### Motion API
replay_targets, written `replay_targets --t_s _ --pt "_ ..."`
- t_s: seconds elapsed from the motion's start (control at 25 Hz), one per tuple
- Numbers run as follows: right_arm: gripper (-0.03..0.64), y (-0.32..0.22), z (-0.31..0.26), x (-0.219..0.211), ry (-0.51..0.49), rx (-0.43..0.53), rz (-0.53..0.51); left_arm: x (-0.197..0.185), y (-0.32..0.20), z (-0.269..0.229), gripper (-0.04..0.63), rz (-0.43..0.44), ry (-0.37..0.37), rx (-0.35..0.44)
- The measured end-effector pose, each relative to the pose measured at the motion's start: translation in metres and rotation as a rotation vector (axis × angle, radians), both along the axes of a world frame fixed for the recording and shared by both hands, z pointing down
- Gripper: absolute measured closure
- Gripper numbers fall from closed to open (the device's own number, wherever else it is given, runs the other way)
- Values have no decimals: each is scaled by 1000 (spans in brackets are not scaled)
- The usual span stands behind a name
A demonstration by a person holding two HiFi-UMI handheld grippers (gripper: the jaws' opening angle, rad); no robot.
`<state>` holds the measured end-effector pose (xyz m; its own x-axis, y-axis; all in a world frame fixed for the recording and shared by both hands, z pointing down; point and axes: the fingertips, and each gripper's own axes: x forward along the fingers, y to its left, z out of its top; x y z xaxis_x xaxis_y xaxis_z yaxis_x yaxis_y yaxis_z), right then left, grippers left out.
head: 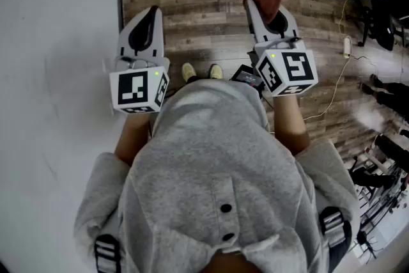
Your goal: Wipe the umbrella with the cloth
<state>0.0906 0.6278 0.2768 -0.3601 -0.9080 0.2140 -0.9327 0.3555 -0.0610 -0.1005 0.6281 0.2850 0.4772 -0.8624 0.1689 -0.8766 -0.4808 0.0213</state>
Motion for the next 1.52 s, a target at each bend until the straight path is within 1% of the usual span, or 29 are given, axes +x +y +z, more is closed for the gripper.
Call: replay_targets --t_s 0.16,0.32,0.48,0.64,0.8,0.88,0.96,1.04,1.16,1.28,1.4,1.52 --pt "535 -5 -5 1 -6 -7 11 -2 -6 -7 580 0 14 -6" --pt "535 -13 -5 -6 -14 -12 17 -12 -13 -12 580 4 13 -2" --pt "537 -20 -5 -21 -21 -22 3 -24 -19 -16 580 2 9 4" --pt "536 -28 -4 -37 -23 -18 1 -38 -29 -13 580 20 14 16" --pt "535 -28 -6 -51 -57 -7 -19 -49 -33 -11 580 26 20 14" --pt "535 -27 -11 -52 -80 5 -42 -47 -35 -13 580 30 26 14" --pt "535 -30 -26 -39 -95 29 -56 -34 -39 -25 580 34 16 21" --pt "534 -41 -36 -28 -82 50 -55 -23 -49 -35 581 37 10 27" --pt "534 -64 -13 -43 -56 58 -49 -37 -69 -11 580 38 15 27" --pt "535 -84 9 -55 -79 61 -65 -47 -83 10 580 30 6 33" --pt "535 -106 16 -51 -98 81 -79 -36 -104 17 580 36 5 36" --pt "535 -142 22 -49 -103 68 -96 -29 -139 21 580 33 -2 26"
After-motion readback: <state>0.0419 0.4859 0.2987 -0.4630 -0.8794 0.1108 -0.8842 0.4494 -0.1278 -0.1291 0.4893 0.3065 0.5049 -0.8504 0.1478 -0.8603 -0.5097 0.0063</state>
